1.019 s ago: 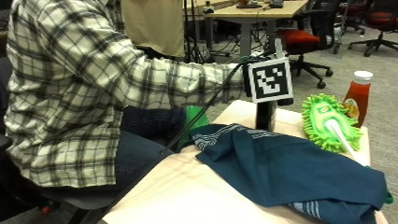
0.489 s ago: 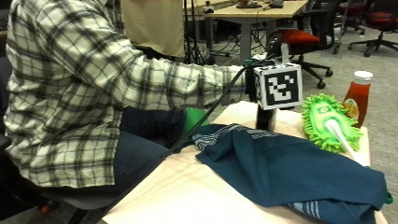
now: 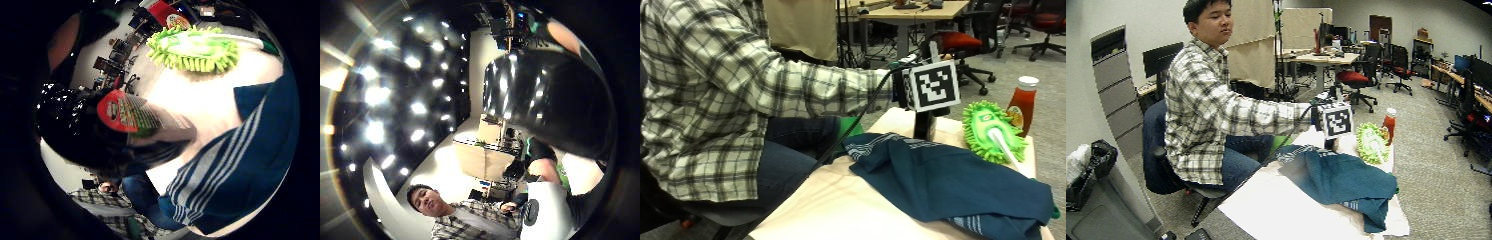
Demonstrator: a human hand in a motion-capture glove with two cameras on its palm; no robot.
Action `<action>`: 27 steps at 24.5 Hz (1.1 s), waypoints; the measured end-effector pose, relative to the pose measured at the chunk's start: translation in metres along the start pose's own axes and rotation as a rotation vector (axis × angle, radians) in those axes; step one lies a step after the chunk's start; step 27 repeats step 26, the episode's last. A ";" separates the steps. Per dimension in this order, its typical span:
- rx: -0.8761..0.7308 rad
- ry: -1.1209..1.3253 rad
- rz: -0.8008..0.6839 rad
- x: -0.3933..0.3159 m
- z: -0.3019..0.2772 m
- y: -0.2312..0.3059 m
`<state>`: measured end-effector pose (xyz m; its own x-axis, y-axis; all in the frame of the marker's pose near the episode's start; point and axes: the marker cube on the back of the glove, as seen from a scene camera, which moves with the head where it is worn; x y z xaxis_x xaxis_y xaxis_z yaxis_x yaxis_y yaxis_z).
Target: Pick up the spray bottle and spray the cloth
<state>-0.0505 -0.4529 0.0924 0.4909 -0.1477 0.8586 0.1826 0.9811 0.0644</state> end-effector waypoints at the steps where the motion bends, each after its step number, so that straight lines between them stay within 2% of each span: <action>1: -0.001 0.041 0.005 -0.001 -0.004 0.004; 6: 0.001 0.313 0.031 -0.013 -0.028 0.044; 9: 0.002 0.582 0.053 -0.030 -0.050 0.090; 13: -0.025 0.904 0.075 -0.052 -0.088 0.188; 16: -0.023 1.070 0.088 -0.049 -0.090 0.295; 19: 0.062 1.111 0.185 -0.040 -0.076 0.406; 23: 0.160 1.023 0.319 -0.030 -0.037 0.526; 25: 0.180 1.000 0.349 -0.024 -0.024 0.548; 27: 0.211 0.993 0.369 -0.018 -0.018 0.534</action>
